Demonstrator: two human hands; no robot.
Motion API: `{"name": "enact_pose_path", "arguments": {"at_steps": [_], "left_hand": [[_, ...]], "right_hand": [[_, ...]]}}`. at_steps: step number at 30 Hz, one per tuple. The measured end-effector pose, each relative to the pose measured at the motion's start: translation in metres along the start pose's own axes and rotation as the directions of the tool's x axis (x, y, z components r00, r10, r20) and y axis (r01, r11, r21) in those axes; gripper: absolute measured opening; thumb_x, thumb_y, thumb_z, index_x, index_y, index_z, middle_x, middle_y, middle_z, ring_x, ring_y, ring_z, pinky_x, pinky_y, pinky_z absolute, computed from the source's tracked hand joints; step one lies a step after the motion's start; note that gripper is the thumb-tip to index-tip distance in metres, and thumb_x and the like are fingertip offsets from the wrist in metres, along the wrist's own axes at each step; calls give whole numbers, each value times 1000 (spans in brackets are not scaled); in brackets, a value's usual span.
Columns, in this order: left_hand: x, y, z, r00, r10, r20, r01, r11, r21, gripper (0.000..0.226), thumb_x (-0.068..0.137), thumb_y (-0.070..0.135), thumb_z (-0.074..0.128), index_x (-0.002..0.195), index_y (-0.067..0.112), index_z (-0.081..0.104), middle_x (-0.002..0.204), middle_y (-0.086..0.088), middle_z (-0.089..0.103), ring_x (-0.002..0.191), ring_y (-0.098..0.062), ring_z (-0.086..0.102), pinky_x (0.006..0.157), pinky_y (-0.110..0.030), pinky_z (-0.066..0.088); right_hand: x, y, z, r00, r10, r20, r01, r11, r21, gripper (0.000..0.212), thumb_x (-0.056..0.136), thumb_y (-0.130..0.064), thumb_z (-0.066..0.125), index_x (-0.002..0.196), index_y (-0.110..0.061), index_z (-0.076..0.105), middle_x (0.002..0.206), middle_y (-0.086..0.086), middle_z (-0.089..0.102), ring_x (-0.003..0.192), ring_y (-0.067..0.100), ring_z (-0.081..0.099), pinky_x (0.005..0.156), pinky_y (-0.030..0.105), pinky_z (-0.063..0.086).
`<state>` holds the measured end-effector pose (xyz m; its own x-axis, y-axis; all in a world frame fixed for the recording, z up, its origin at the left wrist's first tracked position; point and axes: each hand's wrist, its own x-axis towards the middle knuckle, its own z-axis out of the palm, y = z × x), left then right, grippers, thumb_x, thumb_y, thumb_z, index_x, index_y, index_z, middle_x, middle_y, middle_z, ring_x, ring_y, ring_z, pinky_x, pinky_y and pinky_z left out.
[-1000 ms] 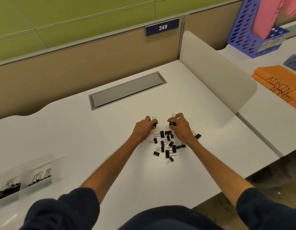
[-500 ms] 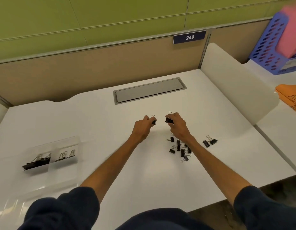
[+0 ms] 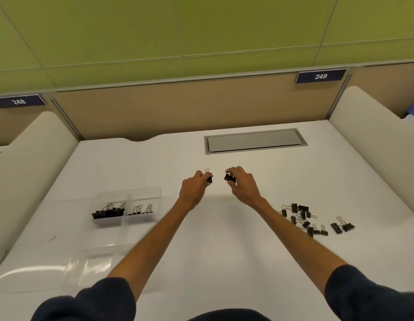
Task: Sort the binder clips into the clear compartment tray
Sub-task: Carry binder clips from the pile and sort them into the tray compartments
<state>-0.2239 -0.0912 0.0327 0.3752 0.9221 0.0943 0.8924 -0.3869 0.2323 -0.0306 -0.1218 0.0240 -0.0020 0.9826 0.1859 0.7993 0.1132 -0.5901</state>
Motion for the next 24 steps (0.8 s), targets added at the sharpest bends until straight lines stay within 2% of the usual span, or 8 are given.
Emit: {"name": "enact_pose_path", "arguments": {"at_steps": [7, 14, 20, 22, 24], "left_hand": [[-31, -68, -21, 987, -144, -69, 143, 989, -31, 22, 98, 31, 45, 118, 29, 54, 109, -3, 58, 75, -30, 63, 65, -31, 40], [-66, -131, -37, 970, -230, -77, 226, 973, -55, 24, 97, 32, 48, 120, 29, 55, 109, -1, 58, 85, -30, 64, 70, -33, 40], [-96, -181, -43, 953, -303, -20, 300, 950, -83, 26, 95, 32, 53, 119, 28, 61, 107, -2, 64, 98, -26, 62, 77, -33, 38], [-103, -195, -44, 954, -299, 16, 298, 944, -143, 27, 94, 28, 55, 120, 27, 62, 108, -3, 64, 103, -25, 60, 82, -34, 40], [-108, -206, -46, 964, -261, 60, 266, 955, -127, 28, 95, 25, 54, 123, 26, 61, 110, -3, 64, 108, -24, 55, 88, -37, 39]], "right_hand": [[22, -54, 43, 987, -135, 82, 132, 990, 45, 32, 87, -13, 62, 117, -21, 57, 109, -6, 62, 88, 13, 62, 88, 41, 45], [34, -108, 88, 962, -218, 161, 205, 974, 96, 30, 88, -15, 60, 118, -20, 57, 108, -4, 61, 90, 13, 60, 88, 41, 45], [33, -149, 129, 917, -318, 240, 270, 939, 211, 30, 88, -18, 62, 117, -25, 56, 102, -7, 61, 85, 9, 58, 87, 36, 48], [30, -161, 141, 907, -333, 257, 276, 932, 235, 30, 88, -18, 61, 117, -25, 56, 101, -8, 61, 86, 8, 58, 87, 34, 48], [27, -169, 154, 899, -338, 278, 274, 930, 246, 31, 88, -18, 61, 118, -25, 55, 102, -7, 61, 87, 10, 58, 87, 35, 48]]}}
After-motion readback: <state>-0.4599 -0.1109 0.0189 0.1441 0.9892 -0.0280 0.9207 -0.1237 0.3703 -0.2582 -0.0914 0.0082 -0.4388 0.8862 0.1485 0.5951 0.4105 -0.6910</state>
